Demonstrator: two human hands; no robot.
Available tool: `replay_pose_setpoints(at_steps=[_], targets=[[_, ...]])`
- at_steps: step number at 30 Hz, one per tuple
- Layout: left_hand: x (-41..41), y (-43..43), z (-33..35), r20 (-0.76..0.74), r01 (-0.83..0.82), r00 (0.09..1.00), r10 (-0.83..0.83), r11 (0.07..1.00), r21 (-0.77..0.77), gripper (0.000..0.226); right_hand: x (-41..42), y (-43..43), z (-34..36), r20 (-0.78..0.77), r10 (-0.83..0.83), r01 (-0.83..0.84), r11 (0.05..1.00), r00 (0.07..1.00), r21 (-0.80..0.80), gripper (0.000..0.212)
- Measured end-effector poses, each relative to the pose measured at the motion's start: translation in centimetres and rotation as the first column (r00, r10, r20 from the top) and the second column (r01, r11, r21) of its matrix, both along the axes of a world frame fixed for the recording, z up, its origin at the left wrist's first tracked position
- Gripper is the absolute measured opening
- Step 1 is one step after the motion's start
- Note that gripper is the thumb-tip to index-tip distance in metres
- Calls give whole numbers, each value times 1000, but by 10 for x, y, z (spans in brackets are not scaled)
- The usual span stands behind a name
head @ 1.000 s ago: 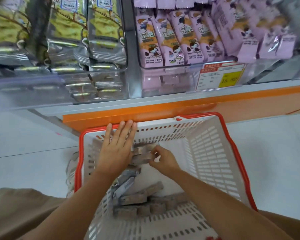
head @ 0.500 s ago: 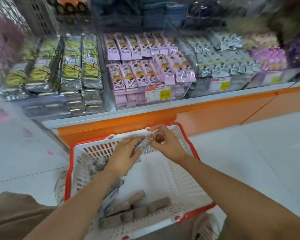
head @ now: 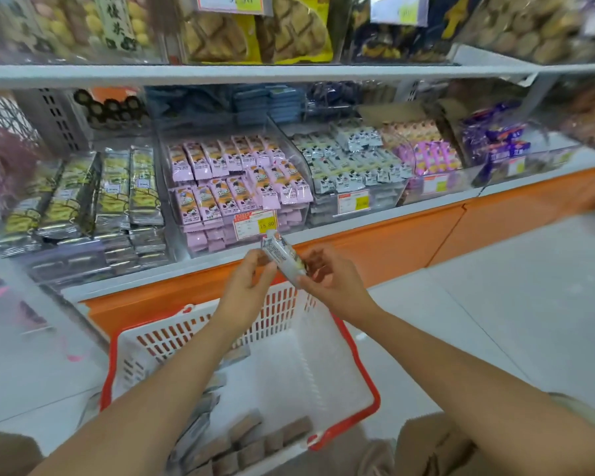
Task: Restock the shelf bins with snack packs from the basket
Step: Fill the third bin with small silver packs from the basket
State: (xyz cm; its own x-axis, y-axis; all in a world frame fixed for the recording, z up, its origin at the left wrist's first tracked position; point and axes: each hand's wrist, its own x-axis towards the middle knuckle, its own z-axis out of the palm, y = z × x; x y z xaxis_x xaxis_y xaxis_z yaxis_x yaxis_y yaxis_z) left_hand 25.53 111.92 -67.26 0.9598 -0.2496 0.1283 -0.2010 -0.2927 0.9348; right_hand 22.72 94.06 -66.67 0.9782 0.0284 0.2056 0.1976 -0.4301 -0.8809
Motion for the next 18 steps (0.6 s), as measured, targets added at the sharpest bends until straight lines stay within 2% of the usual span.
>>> replay_pose_setpoints(at_steps=[1,3,5,7,11,14,18], targets=[[6,-2,2,140,-66,989,48,990,124,26,2,-7,9,21,-31,31,1000,999,-6,29],[19,-3,9,428,-197,902,57,936,291,31,10,-25,26,91,-105,106,994,990,-5,27],[34,-4,15,566,-270,824,10,886,377,39,23,-44,40,159,-194,199,980,968,-15,25],[50,-7,19,600,-329,799,-42,805,494,49,40,-63,52,198,-272,286,957,942,-46,22],[75,-11,16,538,-360,836,-108,632,687,67,84,-93,70,282,-362,410,903,889,-133,17],[82,-11,8,545,-380,827,-139,576,724,72,125,-108,83,298,-413,489,835,860,-254,19],[86,-13,-3,598,-434,791,-128,572,696,77,180,-118,93,307,-434,526,765,847,-371,25]])
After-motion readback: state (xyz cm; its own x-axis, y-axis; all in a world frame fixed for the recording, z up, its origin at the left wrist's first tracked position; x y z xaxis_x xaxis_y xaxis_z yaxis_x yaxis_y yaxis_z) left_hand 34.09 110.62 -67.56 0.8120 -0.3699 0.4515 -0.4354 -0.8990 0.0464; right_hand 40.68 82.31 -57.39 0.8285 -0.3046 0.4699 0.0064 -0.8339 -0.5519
